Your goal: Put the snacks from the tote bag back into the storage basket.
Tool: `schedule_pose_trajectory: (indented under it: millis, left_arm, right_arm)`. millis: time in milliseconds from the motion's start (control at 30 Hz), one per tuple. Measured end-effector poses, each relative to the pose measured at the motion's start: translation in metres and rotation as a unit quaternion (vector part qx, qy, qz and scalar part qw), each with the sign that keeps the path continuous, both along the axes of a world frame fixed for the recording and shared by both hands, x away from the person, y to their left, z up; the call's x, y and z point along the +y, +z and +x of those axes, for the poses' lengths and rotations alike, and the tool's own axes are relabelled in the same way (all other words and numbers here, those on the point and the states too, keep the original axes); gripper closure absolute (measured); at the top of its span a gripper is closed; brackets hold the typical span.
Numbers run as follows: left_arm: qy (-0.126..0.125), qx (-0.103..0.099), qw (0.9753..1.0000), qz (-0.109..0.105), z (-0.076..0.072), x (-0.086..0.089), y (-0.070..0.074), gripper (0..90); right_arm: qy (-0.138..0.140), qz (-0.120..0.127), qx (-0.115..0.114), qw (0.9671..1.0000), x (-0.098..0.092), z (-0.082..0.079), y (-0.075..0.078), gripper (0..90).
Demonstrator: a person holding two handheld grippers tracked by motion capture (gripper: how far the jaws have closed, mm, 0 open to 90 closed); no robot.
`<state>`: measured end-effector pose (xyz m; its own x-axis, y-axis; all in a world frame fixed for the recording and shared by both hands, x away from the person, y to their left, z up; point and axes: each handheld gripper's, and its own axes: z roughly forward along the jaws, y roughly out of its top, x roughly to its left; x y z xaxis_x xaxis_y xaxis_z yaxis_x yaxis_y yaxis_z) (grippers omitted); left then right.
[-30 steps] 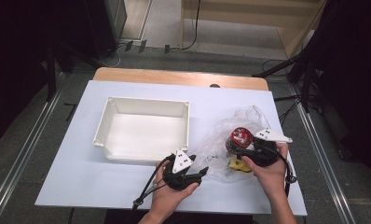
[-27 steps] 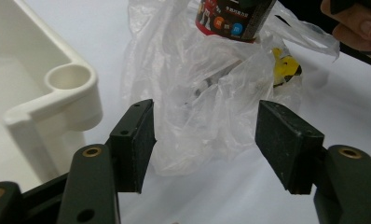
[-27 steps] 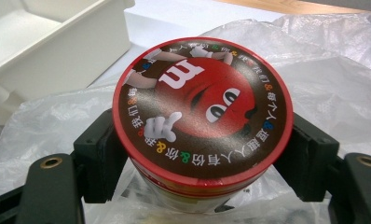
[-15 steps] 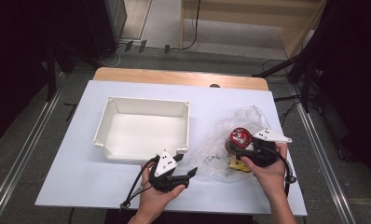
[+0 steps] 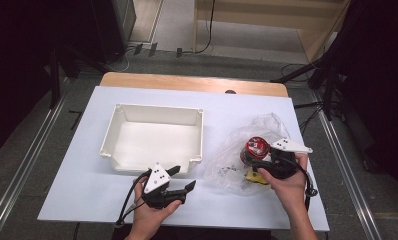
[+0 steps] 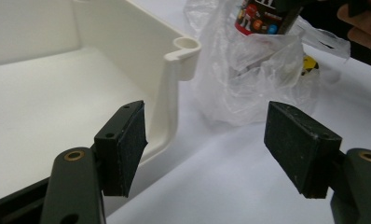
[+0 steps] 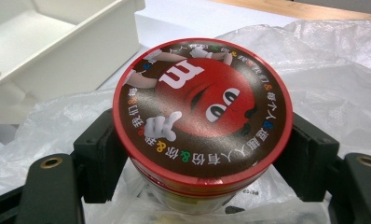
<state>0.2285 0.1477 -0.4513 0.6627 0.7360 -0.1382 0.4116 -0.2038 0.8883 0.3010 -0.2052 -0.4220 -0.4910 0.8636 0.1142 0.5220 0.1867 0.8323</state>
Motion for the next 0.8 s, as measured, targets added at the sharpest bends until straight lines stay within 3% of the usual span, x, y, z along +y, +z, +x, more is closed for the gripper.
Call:
schedule_pose_trajectory:
  millis: [500, 667, 800]
  left_arm:
    - [0.032, -0.011, 0.9994, -0.007, 0.001, 0.045, 0.005, 28.3]
    - [0.023, -0.011, 0.9996, -0.009, 0.0, 0.061, 0.008, 24.4]
    - [0.03, -0.012, 0.9993, -0.016, -0.002, 0.078, 0.011, 18.4]
  right_arm:
    - [0.005, 0.0, 0.006, 1.0, 0.005, 0.0, 0.001, 25.5]
    - [0.008, -0.004, 0.007, 0.9999, 0.007, 0.0, 0.002, 25.5]
    - [0.007, -0.001, 0.011, 0.9999, 0.009, 0.001, 0.002, 25.4]
